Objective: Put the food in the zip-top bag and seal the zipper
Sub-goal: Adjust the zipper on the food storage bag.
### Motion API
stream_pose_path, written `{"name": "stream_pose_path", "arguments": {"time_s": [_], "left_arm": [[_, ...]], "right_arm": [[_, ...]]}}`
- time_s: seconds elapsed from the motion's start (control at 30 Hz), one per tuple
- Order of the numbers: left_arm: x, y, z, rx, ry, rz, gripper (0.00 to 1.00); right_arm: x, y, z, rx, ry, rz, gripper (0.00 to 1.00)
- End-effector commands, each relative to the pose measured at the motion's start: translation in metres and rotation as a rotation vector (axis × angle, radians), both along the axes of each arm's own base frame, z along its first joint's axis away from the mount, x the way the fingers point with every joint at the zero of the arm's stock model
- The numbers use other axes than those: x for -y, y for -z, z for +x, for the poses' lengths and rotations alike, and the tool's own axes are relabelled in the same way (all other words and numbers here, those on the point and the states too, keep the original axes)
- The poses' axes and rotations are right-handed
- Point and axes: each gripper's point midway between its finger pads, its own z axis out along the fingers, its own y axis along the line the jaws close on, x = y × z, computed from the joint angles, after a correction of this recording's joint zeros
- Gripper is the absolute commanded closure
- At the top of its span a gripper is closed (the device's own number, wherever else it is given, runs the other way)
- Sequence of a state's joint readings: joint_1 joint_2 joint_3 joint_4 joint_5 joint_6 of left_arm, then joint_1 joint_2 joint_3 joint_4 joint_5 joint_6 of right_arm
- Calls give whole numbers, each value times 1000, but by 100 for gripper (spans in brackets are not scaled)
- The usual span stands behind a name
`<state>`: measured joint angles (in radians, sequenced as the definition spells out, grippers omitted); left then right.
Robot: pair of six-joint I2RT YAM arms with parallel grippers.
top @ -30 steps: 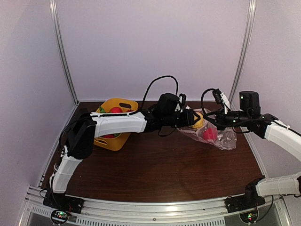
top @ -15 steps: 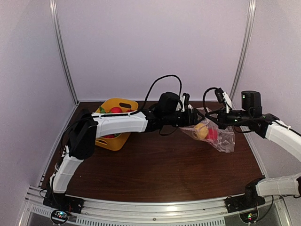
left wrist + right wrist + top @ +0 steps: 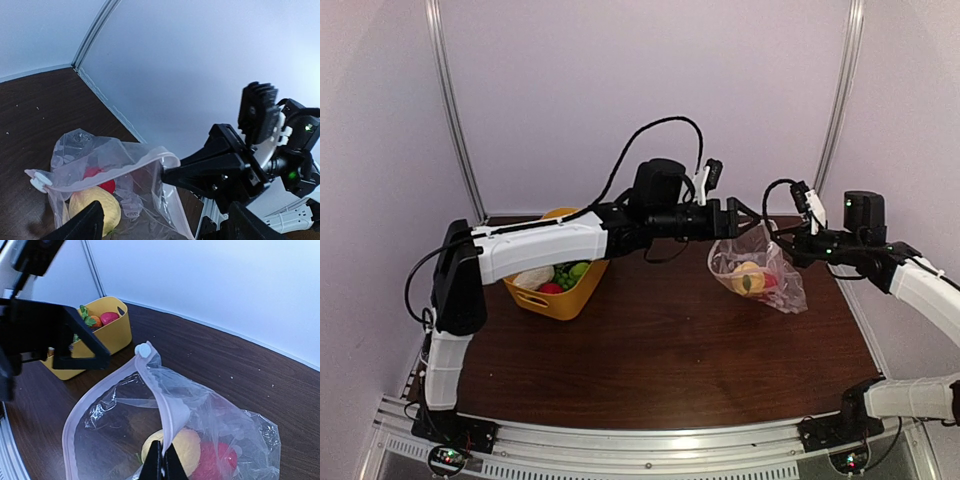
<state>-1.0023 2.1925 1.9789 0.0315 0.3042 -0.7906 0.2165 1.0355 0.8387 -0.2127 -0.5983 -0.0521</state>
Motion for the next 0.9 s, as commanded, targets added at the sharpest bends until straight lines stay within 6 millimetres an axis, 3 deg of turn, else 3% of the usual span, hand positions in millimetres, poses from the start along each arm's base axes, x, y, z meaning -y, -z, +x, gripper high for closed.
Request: {"name": "stream_pose_path", "arguments": {"time_s": [0.0,0.13,0.3,0.33,0.4,0.5,0.57,0.67,0.73,0.87], "left_arm": [[-20,-45,-15,107,31,-34,13],[-40,-51,-27,163,42,30,13],[-78,-33,-31,254,-9,211,14],[-85,-25,-31,264,-17,250,14],[-99,-14,-32,290,-32,309,14],[-115,5,-28,291,-85,378,14],[-123,15,-27,266,-118,400,14],[-124,18,-33,255,-93,388,14],[-128,17,-32,263,-109,396,14],[-139,16,-27,282,-149,431,14]], "right_arm": [[19,5,15,-1,97,-27,100],[23,-9,17,38,118,-48,100],[45,-72,26,160,210,-155,100],[48,-77,29,177,232,-160,100],[44,-61,37,126,208,-185,100],[29,-73,29,16,80,-191,100],[31,-85,26,90,91,-164,100],[40,-46,38,44,166,-216,100],[36,-47,38,-21,115,-213,100],[43,-37,44,21,180,-241,100]]}}
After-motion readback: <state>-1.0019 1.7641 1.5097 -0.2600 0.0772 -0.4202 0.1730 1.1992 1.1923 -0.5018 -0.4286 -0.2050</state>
